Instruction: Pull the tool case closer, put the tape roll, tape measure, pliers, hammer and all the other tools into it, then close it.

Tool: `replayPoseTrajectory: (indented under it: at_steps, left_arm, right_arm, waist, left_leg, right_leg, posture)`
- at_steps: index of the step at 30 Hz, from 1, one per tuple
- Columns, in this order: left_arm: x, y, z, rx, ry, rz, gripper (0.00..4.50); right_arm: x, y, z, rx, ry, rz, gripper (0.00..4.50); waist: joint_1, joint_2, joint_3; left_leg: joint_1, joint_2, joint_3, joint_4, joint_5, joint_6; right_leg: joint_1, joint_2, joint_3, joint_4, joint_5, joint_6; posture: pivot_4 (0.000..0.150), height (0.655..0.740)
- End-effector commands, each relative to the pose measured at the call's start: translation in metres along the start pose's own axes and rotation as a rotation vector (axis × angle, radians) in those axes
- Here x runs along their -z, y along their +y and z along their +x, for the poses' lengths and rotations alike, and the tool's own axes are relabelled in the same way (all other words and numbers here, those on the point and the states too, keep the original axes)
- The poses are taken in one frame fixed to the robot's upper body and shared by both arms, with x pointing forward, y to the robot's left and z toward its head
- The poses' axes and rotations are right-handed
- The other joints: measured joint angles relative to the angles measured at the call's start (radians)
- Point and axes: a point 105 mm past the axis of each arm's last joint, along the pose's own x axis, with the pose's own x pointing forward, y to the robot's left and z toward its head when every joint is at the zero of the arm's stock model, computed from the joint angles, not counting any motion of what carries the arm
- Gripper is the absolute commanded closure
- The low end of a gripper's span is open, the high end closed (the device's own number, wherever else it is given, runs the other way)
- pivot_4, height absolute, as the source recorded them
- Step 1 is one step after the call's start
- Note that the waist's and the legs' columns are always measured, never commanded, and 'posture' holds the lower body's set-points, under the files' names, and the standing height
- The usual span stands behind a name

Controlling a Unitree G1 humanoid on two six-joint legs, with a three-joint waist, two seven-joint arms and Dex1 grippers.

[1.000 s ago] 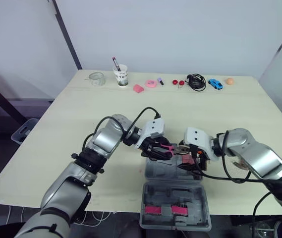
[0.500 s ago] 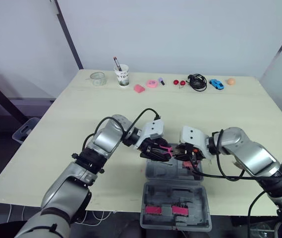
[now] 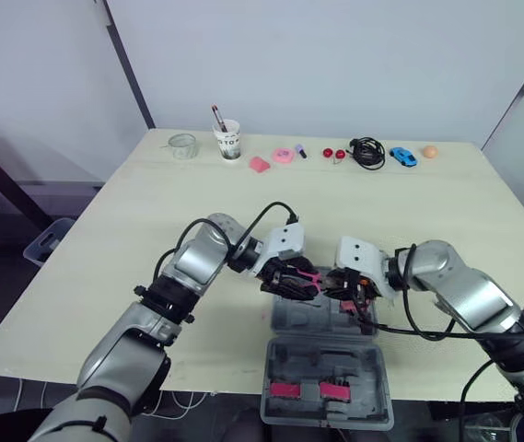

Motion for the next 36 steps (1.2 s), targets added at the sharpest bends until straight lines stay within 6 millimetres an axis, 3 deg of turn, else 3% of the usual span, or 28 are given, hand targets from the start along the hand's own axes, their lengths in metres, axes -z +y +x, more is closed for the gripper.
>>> replayPoseTrajectory:
  at_steps: [1,10,20,29,34,36]
  left_arm:
    - [-0.008,0.003,-0.017,-0.048,-0.059,0.005,0.05]
    - [-0.003,0.0,-0.053,-0.127,-0.18,-0.065,0.05]
    - [-0.002,-0.039,-0.09,-0.084,-0.307,0.018,0.05]
    - [0.016,-0.056,-0.111,-0.093,-0.214,-0.007,0.05]
    - [0.02,-0.063,-0.113,-0.091,-0.204,-0.031,0.05]
    - [0.023,-0.064,-0.113,-0.097,-0.194,-0.034,0.05]
  right_arm:
    - [-0.004,-0.014,-0.023,0.105,-0.051,-0.002,3.53]
    - [0.049,-0.033,-0.078,0.307,0.001,0.147,3.53]
    - [0.092,-0.066,-0.142,0.591,0.065,0.256,3.53]
    - [0.103,-0.09,-0.179,0.749,0.096,0.269,3.53]
    - [0.101,-0.094,-0.182,0.752,0.091,0.265,3.53]
    - [0.083,-0.092,-0.168,0.696,0.032,0.23,3.53]
  waist:
    - [-0.001,0.0,0.0]
    - [-0.001,0.0,0.0]
    - [-0.009,0.0,0.0]
    - [-0.009,0.001,0.0]
    - [-0.009,0.002,0.001]
    - [-0.013,0.003,0.001]
  left_leg:
    - [0.0,0.0,0.0,0.0,0.0,0.0]
    - [0.001,0.0,0.0,0.0,0.0,0.0]
    - [0.002,0.001,0.002,-0.001,0.0,0.0]
    - [0.003,0.001,0.004,-0.001,0.0,0.0]
    - [0.003,0.001,0.005,-0.001,0.0,0.0]
    - [0.003,0.001,0.005,-0.001,0.0,0.0]
  right_leg:
    - [0.0,0.0,0.0,0.0,0.0,0.0]
    - [0.0,0.0,0.0,0.001,0.0,0.0]
    - [0.0,0.0,0.002,0.001,0.0,0.0]
    - [0.0,0.0,0.004,0.001,0.0,0.0]
    - [0.0,0.0,0.004,0.001,0.0,0.0]
    - [0.0,0.0,0.005,0.001,0.0,0.0]
  posture:
    - [0.15,0.74]
    - [0.15,0.74]
    - [0.15,0.74]
    - [0.15,0.74]
    - [0.15,0.74]
    - [0.15,0.74]
